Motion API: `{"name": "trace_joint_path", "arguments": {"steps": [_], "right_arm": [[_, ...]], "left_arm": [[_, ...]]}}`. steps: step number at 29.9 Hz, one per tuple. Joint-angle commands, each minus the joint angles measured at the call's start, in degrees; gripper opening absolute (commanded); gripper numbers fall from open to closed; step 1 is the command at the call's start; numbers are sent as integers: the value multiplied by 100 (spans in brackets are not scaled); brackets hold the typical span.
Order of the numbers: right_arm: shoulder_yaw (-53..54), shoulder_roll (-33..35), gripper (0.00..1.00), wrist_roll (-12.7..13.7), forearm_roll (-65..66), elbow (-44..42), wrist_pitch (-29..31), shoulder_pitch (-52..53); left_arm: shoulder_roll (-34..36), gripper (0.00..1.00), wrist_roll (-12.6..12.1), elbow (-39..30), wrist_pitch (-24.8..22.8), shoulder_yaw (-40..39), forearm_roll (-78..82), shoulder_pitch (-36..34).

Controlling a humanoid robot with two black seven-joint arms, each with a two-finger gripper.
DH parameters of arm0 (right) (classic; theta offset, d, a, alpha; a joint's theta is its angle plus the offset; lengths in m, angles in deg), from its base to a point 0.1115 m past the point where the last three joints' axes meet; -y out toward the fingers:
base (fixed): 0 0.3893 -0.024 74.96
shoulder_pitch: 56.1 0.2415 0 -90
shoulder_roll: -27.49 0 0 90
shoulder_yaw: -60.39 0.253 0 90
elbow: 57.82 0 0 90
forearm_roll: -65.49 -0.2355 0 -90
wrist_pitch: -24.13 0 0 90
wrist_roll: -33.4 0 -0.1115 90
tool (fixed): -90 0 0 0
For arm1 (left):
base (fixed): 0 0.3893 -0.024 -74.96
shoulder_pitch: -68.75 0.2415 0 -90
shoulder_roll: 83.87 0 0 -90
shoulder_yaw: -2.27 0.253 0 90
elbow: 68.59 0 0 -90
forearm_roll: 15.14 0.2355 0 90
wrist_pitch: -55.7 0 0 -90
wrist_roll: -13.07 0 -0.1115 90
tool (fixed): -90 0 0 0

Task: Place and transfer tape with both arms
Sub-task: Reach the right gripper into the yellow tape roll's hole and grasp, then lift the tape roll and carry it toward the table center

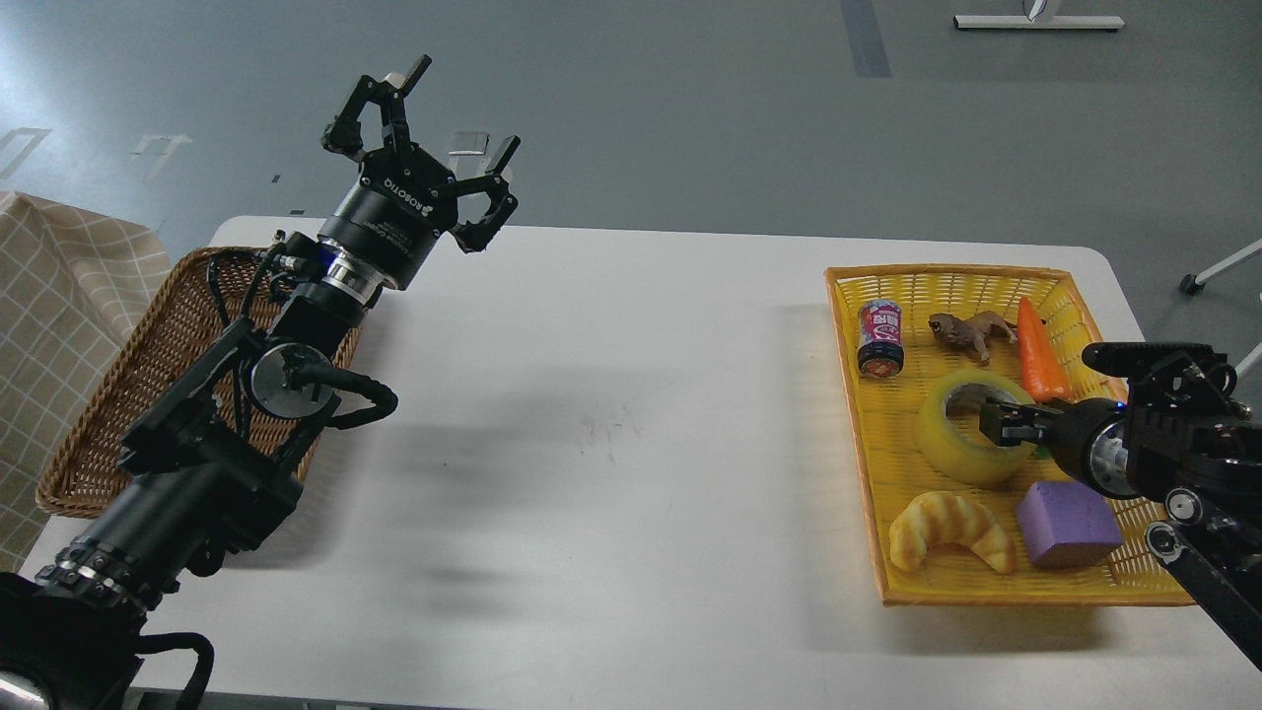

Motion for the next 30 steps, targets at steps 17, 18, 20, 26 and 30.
{"name": "trace_joint_path", "arguments": {"steps": [17, 18, 20, 26, 30], "right_arm": [[-239, -26, 0, -17, -105, -158, 0, 325], [-239, 9, 0, -25, -123, -96, 0, 325], [-239, 70, 0, -25, -281, 123, 0, 334], [-221, 913, 0, -25, -773, 1143, 0, 307], [-195, 1134, 0, -25, -993, 1468, 0, 395]], "left_arm": [[16, 98, 8, 0, 0, -8, 0, -4], [16, 98, 8, 0, 0, -8, 0, 5], [25, 98, 8, 0, 0, -8, 0, -4], [34, 98, 8, 0, 0, -8, 0, -4], [25, 98, 8, 0, 0, -8, 0, 5]]}}
